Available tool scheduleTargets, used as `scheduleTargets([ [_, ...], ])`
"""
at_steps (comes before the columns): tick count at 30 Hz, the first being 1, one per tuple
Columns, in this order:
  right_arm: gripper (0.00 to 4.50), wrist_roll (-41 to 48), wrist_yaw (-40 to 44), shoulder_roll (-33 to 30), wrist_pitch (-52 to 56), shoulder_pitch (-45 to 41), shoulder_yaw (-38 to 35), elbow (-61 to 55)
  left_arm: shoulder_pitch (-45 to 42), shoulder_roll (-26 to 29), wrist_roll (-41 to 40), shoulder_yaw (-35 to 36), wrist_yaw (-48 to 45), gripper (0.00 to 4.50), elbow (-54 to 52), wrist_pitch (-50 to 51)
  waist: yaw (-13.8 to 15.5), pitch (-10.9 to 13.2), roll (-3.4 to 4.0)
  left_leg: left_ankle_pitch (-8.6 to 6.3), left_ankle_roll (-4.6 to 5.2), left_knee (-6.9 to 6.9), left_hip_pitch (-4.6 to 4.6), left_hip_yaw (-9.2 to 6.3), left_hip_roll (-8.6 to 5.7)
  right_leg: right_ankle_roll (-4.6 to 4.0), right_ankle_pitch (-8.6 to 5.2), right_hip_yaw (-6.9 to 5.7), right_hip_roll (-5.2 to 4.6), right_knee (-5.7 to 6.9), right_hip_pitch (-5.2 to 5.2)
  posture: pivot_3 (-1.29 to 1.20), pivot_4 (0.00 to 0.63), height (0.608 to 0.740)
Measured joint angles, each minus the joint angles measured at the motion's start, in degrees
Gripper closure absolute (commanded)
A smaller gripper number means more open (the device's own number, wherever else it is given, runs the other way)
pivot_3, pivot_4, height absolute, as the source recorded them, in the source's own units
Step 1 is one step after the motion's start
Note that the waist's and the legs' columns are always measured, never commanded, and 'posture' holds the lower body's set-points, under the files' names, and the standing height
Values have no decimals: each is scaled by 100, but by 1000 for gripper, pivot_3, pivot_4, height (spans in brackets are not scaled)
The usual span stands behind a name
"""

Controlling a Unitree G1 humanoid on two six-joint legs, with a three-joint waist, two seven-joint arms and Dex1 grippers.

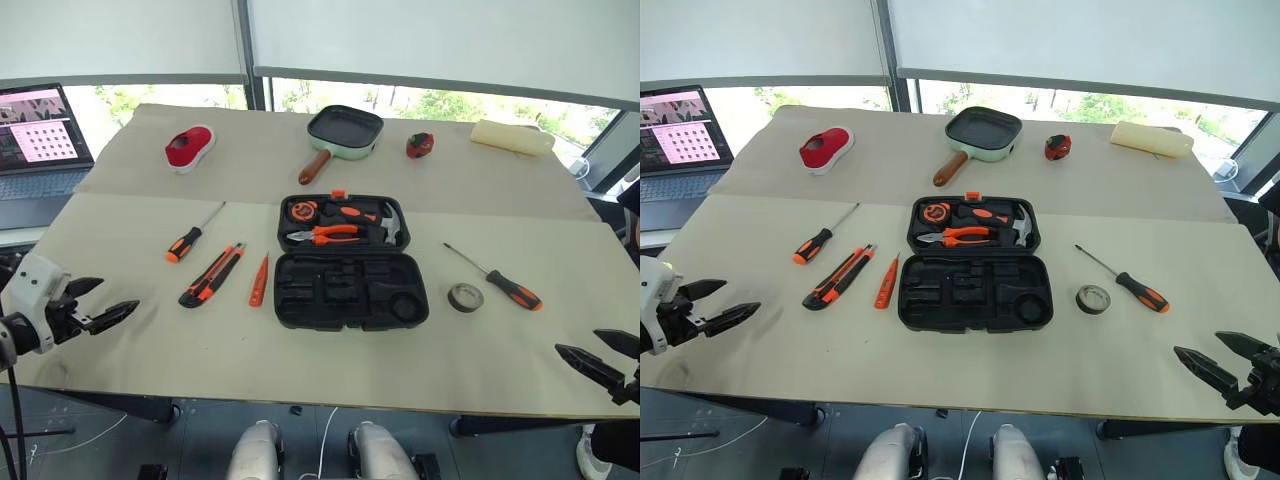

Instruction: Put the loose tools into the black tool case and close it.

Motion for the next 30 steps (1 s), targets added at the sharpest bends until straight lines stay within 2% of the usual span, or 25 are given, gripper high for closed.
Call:
scheduleTargets([
  [4,12,0,-78,1,0,-6,-35,-24,-6,-24,8,-37,70,0,-39,74,0,0,1,0,0,0,0,0,0,0,0,0,0,0,1,0,150,740],
  [8,12,28,-243,-7,29,-74,-148,-289,-232,-65,9,-363,232,0,-54,464,7,0,-1,1,-1,1,0,-1,0,1,0,0,3,3,1,0,150,740],
  [13,12,894,-532,-380,812,-757,-70,-1699,-1771,-76,-38,-1069,525,0,-290,1385,20,1,-1,11,-3,4,0,-7,-4,9,7,1,6,10,7,0,150,740],
  [16,12,1472,-736,-560,1207,-1159,261,-2498,-2610,-228,24,-1462,703,0,-135,1754,18,-2,-6,11,-2,4,-1,-13,-6,10,6,0,10,9,12,0,150,740],
  [21,12,1942,-1232,-604,1509,-2130,1406,-3209,-3863,-586,696,-2499,814,0,1190,1658,-6,2,-13,11,-1,8,-18,-15,-11,11,7,1,10,7,-2,0,150,740],
  [26,12,1991,-1558,-534,1560,-2753,2056,-3323,-4672,-820,1381,-2956,935,0,2770,1175,4,10,-27,11,1,23,-39,-18,-10,13,8,-4,11,8,-12,0,150,740],
  [30,12,1968,-1703,-453,1560,-2867,2370,-3380,-5002,-1015,1724,-3106,1014,0,3743,694,18,10,-27,6,8,37,-49,-19,-10,17,9,-7,8,8,-13,0,150,740],
])
